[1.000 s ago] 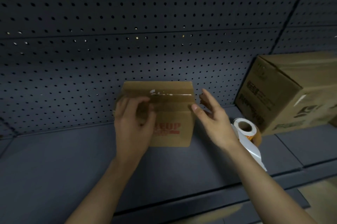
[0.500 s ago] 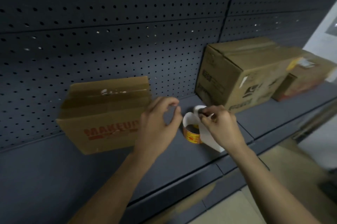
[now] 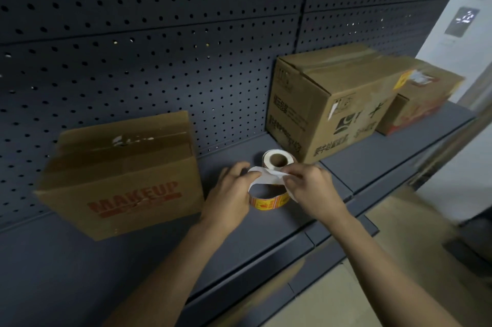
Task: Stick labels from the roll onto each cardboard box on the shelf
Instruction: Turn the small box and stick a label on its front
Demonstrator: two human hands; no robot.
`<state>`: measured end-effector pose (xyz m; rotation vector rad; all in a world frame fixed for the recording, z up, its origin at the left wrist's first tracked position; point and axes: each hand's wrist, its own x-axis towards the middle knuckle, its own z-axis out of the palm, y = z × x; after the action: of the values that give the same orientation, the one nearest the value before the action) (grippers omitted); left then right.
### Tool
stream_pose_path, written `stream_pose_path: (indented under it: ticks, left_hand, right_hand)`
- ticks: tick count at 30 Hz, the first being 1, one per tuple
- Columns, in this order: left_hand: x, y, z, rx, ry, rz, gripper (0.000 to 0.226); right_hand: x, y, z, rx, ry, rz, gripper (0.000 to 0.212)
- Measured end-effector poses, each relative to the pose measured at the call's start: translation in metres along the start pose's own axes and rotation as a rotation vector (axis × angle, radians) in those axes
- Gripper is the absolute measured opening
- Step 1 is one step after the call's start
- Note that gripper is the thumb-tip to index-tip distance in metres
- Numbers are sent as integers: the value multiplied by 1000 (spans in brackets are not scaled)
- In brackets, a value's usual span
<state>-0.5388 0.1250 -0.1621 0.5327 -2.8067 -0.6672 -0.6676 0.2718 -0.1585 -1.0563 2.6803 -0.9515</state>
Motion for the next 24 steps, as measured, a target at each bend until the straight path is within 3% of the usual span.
stream_pose_path:
  ticks: [4, 7, 10, 13, 18, 24]
  left_hand:
    - [5, -6, 3, 103, 19, 61, 30]
    - [5, -6, 5, 16, 62, 96, 16]
    - [3, -2, 2, -221, 103, 70, 9]
    - [1, 1, 0, -440, 22, -2, 10]
    - [-4, 5, 1, -820, -92, -165, 14]
    - [-16, 6, -8, -1138, -179, -273, 12]
  right_hand:
    - [3, -3, -16, -11, -1, -12, 22]
    - [5, -5, -23, -65, 33, -32, 30]
    - [0, -9, -26, -56, 182, -116, 30]
    - [-10, -15, -26, 55, 243, -247, 19]
    - [-21, -18, -16, 126, 126, -441, 9]
    - [-30, -17, -10, 152, 7, -435, 16]
